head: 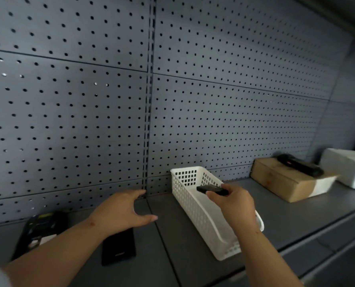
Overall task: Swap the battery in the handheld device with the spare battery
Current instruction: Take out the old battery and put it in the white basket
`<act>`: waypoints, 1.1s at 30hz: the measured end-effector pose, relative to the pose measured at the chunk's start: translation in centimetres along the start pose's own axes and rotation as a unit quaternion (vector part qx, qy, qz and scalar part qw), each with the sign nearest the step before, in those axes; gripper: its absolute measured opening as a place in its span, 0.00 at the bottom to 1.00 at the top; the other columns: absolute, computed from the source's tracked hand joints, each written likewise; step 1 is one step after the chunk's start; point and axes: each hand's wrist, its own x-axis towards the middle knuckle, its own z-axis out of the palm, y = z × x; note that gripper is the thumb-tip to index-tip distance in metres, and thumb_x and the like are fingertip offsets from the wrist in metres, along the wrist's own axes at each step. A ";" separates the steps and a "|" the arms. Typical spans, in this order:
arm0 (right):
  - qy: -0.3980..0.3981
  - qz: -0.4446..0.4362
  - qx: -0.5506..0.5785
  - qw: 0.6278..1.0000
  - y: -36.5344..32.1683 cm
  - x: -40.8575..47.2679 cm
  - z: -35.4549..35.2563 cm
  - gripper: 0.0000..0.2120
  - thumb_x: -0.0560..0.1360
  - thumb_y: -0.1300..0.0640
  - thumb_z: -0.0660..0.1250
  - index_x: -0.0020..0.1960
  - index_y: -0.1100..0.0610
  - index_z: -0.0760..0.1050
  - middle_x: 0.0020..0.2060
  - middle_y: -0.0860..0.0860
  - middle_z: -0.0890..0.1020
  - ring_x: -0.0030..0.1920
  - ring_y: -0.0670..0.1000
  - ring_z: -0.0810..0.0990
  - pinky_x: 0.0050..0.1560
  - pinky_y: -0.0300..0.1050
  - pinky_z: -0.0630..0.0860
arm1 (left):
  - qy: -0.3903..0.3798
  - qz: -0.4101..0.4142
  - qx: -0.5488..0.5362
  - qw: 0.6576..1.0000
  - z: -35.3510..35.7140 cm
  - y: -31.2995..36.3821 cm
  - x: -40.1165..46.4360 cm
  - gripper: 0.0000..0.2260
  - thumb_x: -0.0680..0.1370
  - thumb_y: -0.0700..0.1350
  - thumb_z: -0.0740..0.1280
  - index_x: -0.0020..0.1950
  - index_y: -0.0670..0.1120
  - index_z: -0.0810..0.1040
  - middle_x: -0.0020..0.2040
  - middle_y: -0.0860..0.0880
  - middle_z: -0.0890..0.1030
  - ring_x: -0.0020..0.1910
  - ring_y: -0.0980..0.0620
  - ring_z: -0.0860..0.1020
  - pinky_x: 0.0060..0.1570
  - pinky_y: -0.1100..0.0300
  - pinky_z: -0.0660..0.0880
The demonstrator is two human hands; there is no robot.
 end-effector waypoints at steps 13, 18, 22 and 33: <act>-0.130 0.074 -0.149 0.977 1.0 1.2 1.3 0.16 0.66 0.48 0.70 0.46 0.60 0.79 0.35 0.51 0.79 0.33 0.49 0.76 0.27 0.38 0.66 | 0.010 -0.013 -0.008 1.000 -0.6 -1.0 0.0 0.60 0.44 0.82 0.50 0.72 0.55 0.59 0.73 0.54 0.64 0.70 0.56 0.64 0.67 0.62 0.61; -0.169 0.080 -0.230 0.955 0.8 1.1 1.7 0.15 0.70 0.47 0.67 0.45 0.60 0.76 0.37 0.53 0.80 0.34 0.50 0.77 0.30 0.40 0.70 | 0.016 -0.024 -0.008 1.000 -0.9 -1.9 -0.6 0.59 0.44 0.82 0.50 0.72 0.55 0.59 0.73 0.54 0.65 0.70 0.56 0.64 0.68 0.61 0.62; -0.186 0.069 -0.277 0.940 0.1 1.0 1.7 0.10 0.71 0.51 0.67 0.44 0.58 0.73 0.35 0.51 0.77 0.36 0.49 0.76 0.35 0.40 0.72 | 0.018 -0.022 0.005 1.000 -1.4 -2.4 -1.4 0.60 0.44 0.82 0.49 0.72 0.54 0.59 0.73 0.54 0.64 0.70 0.56 0.64 0.67 0.62 0.62; -0.128 -0.049 -0.032 0.990 -4.1 -1.4 1.6 0.34 0.70 0.49 0.71 0.71 0.55 0.61 0.70 0.53 0.69 0.68 0.54 0.68 0.61 0.48 0.69 | 0.029 -0.041 -0.004 0.999 -3.1 -5.0 -5.0 0.47 0.59 0.73 0.64 0.72 0.52 0.60 0.73 0.53 0.65 0.70 0.55 0.64 0.68 0.62 0.61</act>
